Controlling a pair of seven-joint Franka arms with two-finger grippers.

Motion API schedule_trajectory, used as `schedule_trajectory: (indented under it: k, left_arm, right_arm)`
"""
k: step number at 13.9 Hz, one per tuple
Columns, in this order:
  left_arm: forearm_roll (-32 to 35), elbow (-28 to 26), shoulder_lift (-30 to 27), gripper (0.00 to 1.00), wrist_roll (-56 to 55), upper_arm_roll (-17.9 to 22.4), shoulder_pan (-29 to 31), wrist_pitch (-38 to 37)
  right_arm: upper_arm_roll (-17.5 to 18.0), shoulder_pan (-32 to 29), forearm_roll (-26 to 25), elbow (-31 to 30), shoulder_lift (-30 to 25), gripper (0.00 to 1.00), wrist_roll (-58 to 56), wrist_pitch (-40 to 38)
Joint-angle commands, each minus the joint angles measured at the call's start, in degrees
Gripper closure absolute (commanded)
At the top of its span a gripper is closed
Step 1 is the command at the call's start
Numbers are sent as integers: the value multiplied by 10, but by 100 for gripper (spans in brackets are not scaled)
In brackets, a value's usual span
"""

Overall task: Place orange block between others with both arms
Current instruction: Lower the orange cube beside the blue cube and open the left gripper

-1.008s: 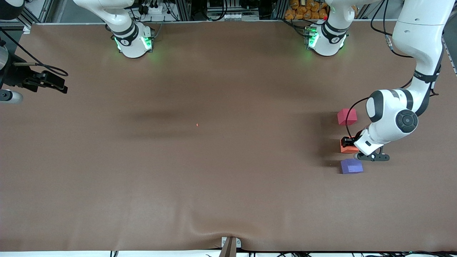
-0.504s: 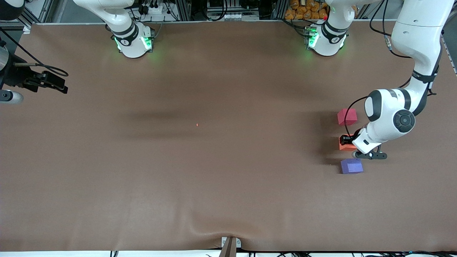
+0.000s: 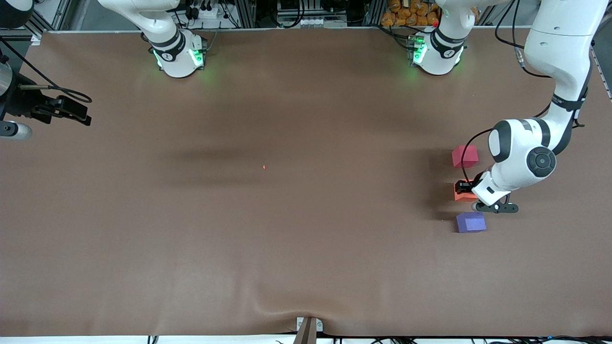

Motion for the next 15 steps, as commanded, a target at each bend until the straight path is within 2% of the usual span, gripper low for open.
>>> schedule_trajectory:
  k: [1, 3, 4, 6, 11, 15]
  left_arm:
    - [9, -6, -3, 92, 0, -1, 4, 7]
    - [9, -6, -3, 89, 0, -1, 4, 6]
    - [9, -5, -2, 82, 0, -1, 4, 7]
    - [9, -1, -2, 0, 0, -1, 4, 6]
    - [9, 25, -26, 0, -8, -1, 2, -18]
    - [9, 102, -77, 0, -8, -3, 3, -152]
  right_arm:
    - [0, 3, -6, -5, -3, 0, -5, 0]
    - [0, 3, -6, -5, -3, 0, -5, 0]
    - [0, 3, -6, -5, -3, 0, -4, 0]
    - [0, 3, -6, -5, -3, 0, -4, 1]
    - [0, 3, -5, -5, -2, 0, -4, 0]
    - [0, 3, -5, -5, -1, 0, -4, -1]
